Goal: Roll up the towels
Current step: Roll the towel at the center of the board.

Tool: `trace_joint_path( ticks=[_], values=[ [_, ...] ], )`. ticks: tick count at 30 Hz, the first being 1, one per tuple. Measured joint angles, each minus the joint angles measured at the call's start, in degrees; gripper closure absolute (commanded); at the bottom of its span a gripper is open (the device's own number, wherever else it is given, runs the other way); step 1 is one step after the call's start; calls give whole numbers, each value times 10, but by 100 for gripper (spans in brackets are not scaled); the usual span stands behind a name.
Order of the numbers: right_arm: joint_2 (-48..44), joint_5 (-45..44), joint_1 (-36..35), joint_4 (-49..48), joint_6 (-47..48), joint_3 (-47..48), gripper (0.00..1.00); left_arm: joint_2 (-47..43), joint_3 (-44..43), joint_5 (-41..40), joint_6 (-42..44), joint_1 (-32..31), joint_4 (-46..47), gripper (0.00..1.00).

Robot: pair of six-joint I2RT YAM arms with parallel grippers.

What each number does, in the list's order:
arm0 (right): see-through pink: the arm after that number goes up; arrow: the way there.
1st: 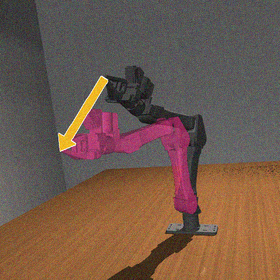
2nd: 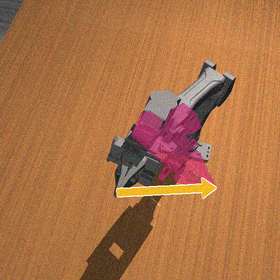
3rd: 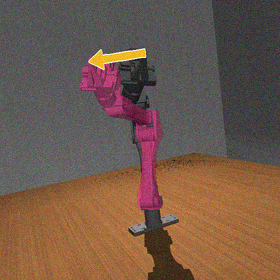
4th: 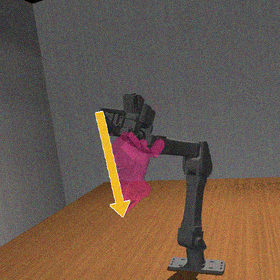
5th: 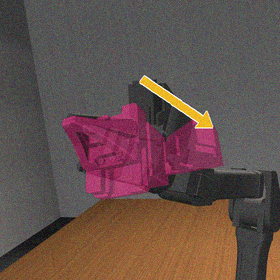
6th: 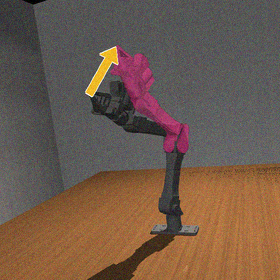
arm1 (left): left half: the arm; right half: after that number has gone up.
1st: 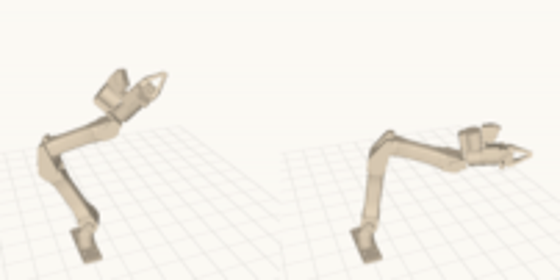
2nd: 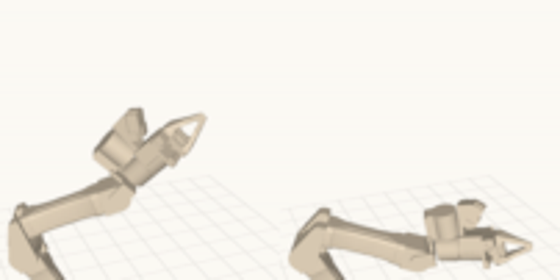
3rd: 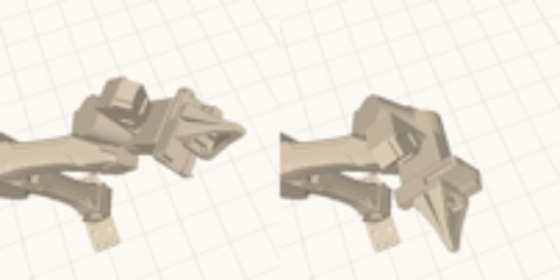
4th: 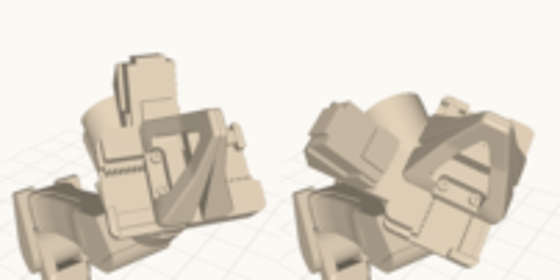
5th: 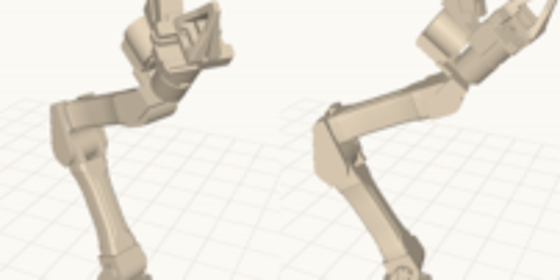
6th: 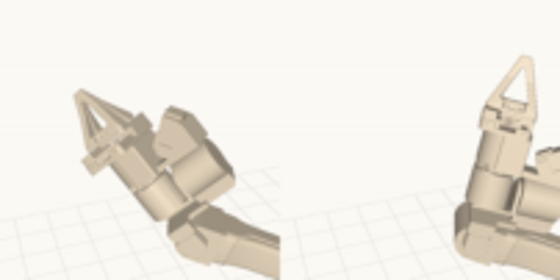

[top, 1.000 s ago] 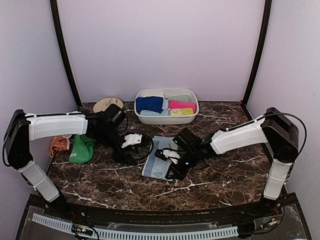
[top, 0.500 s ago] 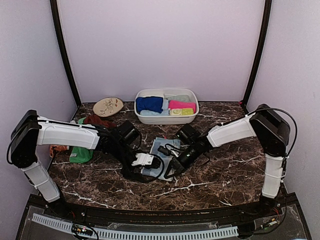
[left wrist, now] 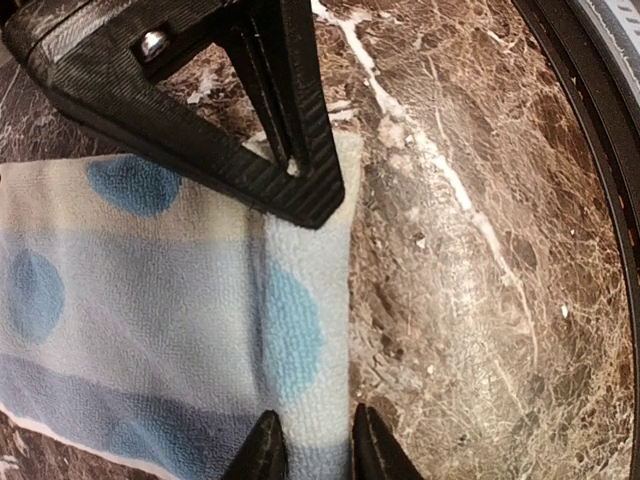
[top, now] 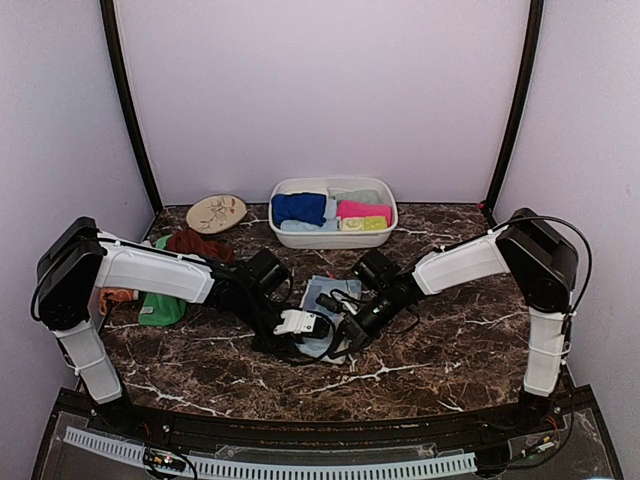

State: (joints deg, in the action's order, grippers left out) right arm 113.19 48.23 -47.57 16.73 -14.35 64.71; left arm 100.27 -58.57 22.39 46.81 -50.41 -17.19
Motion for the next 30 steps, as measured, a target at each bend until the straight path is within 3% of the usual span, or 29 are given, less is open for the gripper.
trace_joint_path(
  ticks=[3,5,6,7,8,12,20,26,30],
  values=[
    [0,-2,0,-2,-5,0,82,10,-10,6,-15,3,-3,78],
    [-1,-9,0,-5,-11,0,64,17,-18,17,-28,6,-8,80],
    [-4,-15,1,-9,-15,-3,46,21,-23,26,-34,9,-14,81],
    [-12,-25,3,-23,-13,-12,4,26,-30,36,-40,13,-23,81],
    [-23,-35,4,-31,-22,-21,0,33,-40,48,-47,19,-33,80],
    [-99,-92,20,-74,-32,-78,0,73,-87,105,-69,48,-81,80],
    [-261,-321,36,-104,-51,-131,0,134,-137,158,-91,79,-150,84],
    [-313,-307,82,-217,-69,-226,4,156,-162,174,-103,78,-178,84],
    [-336,-358,11,-238,1,-273,9,168,-180,188,-110,79,-201,85]
  ],
)
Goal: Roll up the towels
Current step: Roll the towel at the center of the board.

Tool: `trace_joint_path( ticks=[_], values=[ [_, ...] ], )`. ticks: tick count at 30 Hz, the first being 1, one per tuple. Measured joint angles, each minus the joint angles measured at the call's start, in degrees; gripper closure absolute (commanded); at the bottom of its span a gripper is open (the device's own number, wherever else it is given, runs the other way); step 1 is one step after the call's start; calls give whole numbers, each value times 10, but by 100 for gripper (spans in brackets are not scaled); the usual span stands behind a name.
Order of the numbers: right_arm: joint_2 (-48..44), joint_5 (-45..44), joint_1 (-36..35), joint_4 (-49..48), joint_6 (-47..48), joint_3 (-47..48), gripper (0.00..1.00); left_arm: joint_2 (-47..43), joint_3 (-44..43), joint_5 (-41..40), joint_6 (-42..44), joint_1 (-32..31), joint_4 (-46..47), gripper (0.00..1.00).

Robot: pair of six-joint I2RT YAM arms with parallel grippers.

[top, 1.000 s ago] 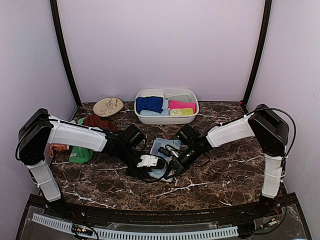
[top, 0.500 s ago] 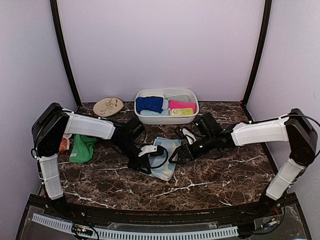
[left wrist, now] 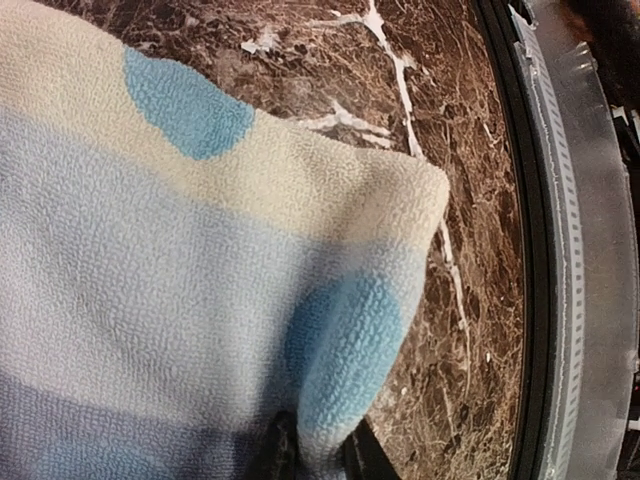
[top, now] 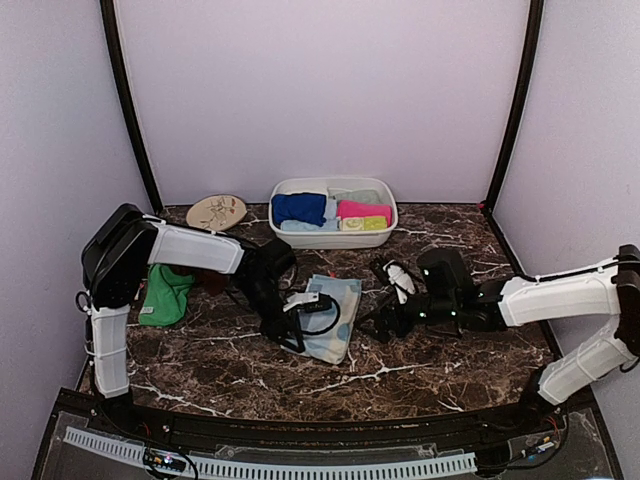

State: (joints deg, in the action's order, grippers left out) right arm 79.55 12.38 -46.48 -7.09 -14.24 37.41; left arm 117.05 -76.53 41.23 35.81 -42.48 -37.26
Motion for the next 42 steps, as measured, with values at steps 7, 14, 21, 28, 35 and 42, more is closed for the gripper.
trace_joint_path(
  ticks=[7,14,21,28,35,42],
  values=[
    [-66,-101,-168,-65,158,-70,15,28,-31,41,2,13,-47,90],
    [42,-182,-250,-82,282,-26,26,61,-62,69,11,24,-94,91],
    [142,-221,-259,-104,348,4,35,70,-71,77,18,25,-117,92],
    [194,-233,-255,-153,353,21,52,71,-74,79,23,25,-127,93],
    [225,-225,-240,-173,325,26,80,71,-74,85,25,25,-128,92],
    [230,-185,-207,-168,271,47,100,67,-55,93,27,26,-126,4]
  ],
)
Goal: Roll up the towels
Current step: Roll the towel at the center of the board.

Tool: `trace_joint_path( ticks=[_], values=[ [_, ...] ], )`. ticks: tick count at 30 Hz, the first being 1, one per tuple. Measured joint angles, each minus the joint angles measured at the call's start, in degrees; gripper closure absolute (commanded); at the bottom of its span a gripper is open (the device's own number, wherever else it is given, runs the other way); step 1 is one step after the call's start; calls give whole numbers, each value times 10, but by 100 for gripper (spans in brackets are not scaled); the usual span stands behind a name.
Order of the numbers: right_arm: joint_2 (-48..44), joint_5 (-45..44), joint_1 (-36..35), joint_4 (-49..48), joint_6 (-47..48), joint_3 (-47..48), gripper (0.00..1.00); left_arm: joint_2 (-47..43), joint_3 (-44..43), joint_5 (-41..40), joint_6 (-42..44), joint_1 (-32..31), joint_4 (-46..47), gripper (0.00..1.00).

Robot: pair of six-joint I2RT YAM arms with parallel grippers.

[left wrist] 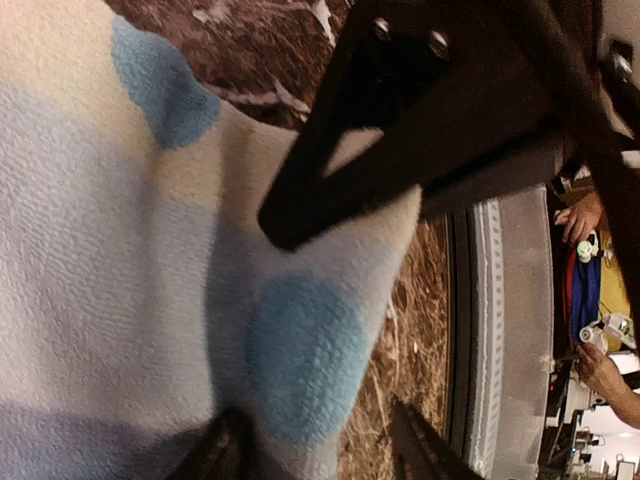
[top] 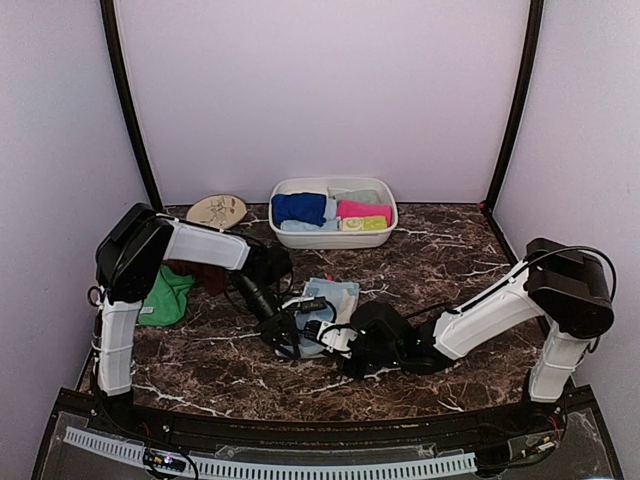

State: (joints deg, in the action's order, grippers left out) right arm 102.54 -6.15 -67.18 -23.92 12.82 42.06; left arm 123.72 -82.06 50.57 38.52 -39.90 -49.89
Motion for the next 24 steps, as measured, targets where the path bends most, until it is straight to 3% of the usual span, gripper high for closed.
trace_joint_path(
  ticks=[4,13,15,18,24],
  values=[
    [-12,53,22,9,-40,0,100,-77,66,-21,-11,-2,42,1],
    [-30,226,75,53,-150,0,100,-298,239,-311,-47,7,241,1],
    [-26,270,94,55,-181,0,100,-305,252,-318,-36,12,256,3],
    [-10,329,123,56,-229,5,100,-309,254,-293,-24,11,263,15],
    [35,409,160,56,-302,19,100,-317,232,-242,14,-41,262,25]
  ],
)
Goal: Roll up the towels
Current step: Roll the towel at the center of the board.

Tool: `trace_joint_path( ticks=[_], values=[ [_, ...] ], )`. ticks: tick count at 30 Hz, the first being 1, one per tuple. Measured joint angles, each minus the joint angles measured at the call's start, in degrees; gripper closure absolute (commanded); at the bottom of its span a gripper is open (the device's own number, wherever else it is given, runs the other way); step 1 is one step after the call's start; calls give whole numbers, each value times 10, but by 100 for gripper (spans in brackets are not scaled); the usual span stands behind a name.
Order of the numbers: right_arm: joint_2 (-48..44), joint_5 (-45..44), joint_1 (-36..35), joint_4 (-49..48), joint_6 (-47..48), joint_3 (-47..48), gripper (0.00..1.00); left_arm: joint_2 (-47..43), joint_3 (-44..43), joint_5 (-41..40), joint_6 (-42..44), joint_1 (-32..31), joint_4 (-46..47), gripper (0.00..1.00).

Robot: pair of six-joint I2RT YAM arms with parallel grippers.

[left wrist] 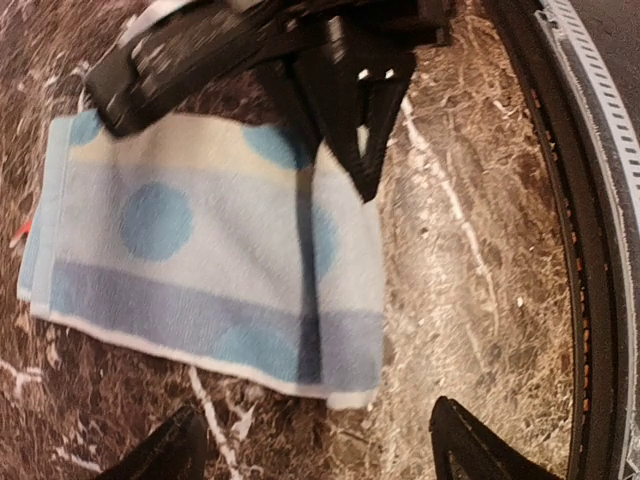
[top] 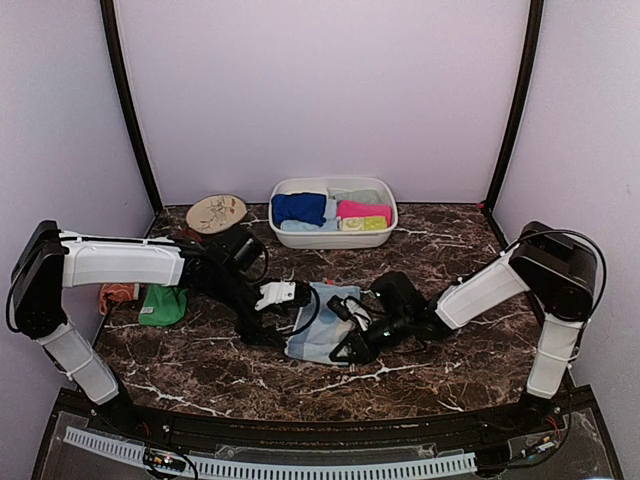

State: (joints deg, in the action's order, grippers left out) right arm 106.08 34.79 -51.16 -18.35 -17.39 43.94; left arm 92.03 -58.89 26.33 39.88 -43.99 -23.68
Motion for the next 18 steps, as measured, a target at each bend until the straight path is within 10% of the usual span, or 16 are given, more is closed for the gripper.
trace_joint_path(
  ticks=[18],
  values=[
    [55,94,50,29,-78,49,100,84,-37,-67,97,-103,13,39]
  ],
)
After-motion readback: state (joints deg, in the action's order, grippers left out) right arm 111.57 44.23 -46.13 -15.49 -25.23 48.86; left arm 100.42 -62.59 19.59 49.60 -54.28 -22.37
